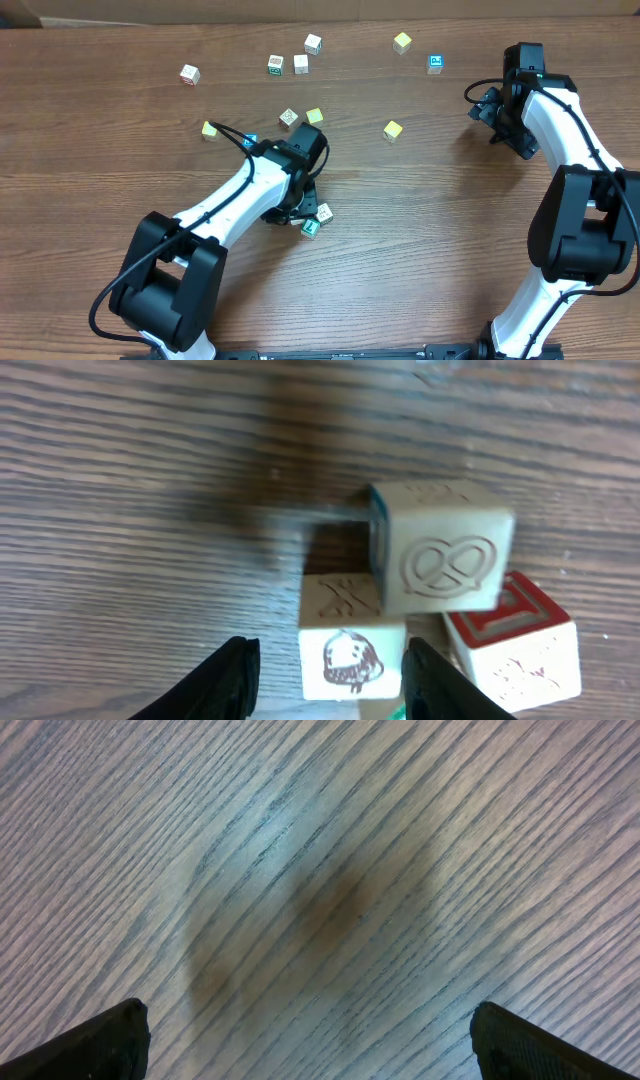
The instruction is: Form a circle
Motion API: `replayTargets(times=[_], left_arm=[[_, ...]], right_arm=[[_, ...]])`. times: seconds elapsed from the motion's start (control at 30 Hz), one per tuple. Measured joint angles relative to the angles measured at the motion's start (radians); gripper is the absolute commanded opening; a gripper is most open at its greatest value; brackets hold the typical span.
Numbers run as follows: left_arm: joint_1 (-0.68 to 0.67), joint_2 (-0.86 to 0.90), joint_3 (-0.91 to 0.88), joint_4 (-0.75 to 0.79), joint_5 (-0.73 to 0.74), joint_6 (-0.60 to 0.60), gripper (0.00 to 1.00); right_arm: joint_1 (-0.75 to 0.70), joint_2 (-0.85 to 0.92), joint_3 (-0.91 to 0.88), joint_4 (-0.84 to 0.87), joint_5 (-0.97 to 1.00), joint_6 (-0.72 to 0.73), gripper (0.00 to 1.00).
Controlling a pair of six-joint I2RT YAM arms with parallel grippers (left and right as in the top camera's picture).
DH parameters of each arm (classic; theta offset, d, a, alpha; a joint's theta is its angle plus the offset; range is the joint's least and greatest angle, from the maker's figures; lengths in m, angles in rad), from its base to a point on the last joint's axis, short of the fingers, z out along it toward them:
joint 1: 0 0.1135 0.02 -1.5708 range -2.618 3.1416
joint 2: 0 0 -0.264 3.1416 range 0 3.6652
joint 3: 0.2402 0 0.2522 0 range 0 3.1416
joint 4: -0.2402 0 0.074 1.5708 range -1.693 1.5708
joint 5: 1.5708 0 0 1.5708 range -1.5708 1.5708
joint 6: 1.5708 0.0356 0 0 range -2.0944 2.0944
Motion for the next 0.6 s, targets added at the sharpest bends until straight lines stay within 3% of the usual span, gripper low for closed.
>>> replayTargets(times=[0.6], left_arm=[[0.000,0.028,0.000,0.012,0.001,0.030,0.40]], right_arm=[[0.000,0.000,0.000,0.000,0.000,0.000,1.00]])
